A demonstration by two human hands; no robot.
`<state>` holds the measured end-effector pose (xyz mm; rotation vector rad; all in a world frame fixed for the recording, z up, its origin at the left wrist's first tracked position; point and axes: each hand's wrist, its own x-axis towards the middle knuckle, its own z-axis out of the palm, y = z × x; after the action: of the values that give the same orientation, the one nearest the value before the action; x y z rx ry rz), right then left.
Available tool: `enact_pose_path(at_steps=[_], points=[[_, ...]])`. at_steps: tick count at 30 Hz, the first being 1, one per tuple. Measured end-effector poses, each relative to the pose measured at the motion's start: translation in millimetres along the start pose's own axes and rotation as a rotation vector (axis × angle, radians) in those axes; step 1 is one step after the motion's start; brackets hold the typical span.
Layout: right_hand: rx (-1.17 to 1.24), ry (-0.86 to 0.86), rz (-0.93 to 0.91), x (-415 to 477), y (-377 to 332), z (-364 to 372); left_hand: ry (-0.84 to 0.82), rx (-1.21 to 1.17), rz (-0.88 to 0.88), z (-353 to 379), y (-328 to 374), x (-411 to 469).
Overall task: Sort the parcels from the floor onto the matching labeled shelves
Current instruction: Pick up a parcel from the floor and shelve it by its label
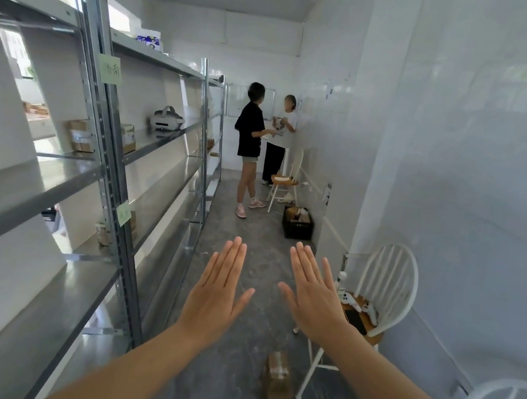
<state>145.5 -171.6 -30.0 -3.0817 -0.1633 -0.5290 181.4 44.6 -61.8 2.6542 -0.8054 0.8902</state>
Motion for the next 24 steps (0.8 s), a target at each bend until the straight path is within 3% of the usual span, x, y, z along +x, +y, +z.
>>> enact_pose_path(at_steps=[13,24], points=[[0.061,0.032,-0.051,87,87,25,0.010,0.065,-0.036,50,21,105],[0.077,-0.017,0.007,97,174,66,-0.007,0.033,-0.055,110,55,163]])
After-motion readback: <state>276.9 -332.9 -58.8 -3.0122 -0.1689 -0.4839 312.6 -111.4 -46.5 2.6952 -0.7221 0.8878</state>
